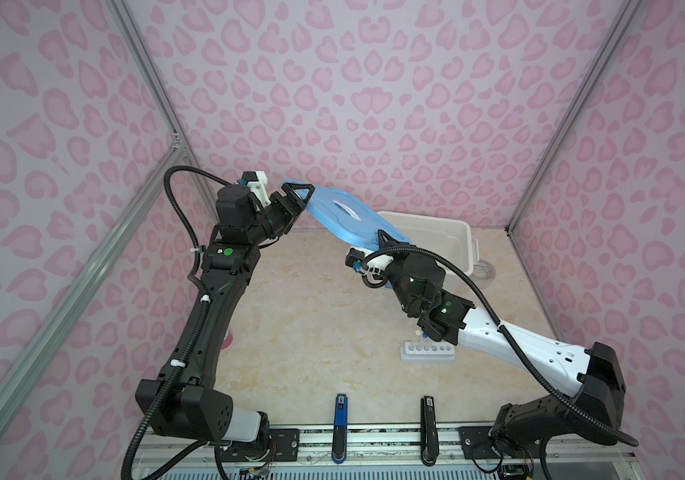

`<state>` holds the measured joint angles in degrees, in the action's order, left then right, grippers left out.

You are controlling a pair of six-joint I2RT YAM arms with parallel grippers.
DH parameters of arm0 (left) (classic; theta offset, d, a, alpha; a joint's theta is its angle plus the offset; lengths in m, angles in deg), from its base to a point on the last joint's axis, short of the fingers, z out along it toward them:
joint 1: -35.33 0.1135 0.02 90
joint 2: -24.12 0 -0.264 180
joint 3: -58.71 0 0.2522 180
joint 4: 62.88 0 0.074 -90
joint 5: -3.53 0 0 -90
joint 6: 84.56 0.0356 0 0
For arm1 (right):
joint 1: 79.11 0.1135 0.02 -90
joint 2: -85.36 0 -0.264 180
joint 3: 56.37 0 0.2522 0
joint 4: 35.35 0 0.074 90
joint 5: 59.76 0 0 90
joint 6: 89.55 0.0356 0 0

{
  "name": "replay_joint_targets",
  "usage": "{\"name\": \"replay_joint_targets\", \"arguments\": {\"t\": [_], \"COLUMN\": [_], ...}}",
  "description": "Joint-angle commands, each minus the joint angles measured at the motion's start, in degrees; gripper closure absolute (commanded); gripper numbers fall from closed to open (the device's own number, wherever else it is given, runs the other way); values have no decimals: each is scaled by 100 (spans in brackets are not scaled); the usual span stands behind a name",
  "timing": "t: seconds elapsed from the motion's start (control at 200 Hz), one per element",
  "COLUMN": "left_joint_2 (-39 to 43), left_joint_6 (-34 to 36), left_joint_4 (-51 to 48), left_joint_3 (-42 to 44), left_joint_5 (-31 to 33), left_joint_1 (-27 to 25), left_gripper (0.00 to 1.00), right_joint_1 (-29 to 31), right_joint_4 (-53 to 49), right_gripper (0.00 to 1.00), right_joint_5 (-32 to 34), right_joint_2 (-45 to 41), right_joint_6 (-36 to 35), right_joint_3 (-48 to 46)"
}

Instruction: Organize the chemistry lab equipment

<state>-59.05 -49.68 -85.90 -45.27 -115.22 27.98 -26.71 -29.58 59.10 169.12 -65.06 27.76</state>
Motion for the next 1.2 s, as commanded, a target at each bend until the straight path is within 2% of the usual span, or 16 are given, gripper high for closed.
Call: {"name": "replay_joint_targets", "arguments": {"t": [0.0, 0.455, 0.77, 0.82, 1.055, 1.195], "left_joint_2": [-72, 61, 125, 127, 164, 177], "left_joint_6": [-115, -307, -383, -387, -457, -507], "left_joint_4": [397, 661, 807, 832, 946, 1042], "left_joint_3": [30, 240, 303, 311, 355, 364], "left_joint_5": [-187, -324, -341, -342, -355, -368], "left_joint_1": [-20, -27, -22, -29, -27, -29], "left_gripper": [20, 51, 63, 70, 75, 78], "right_joint_1": [12, 24, 46, 43, 67, 69], "right_joint_4": [669, 1577, 2334, 2416, 2787, 2846], "right_gripper": [95, 95, 93, 93, 86, 71], "right_joint_5": [11, -65, -96, -121, -170, -160], "right_joint_2": [43, 406, 579, 588, 688, 740], "right_joint_6": [-194, -814, -1391, -1432, -1683, -1655], "right_joint_3": [-81, -309, -502, -523, -623, -632]}}
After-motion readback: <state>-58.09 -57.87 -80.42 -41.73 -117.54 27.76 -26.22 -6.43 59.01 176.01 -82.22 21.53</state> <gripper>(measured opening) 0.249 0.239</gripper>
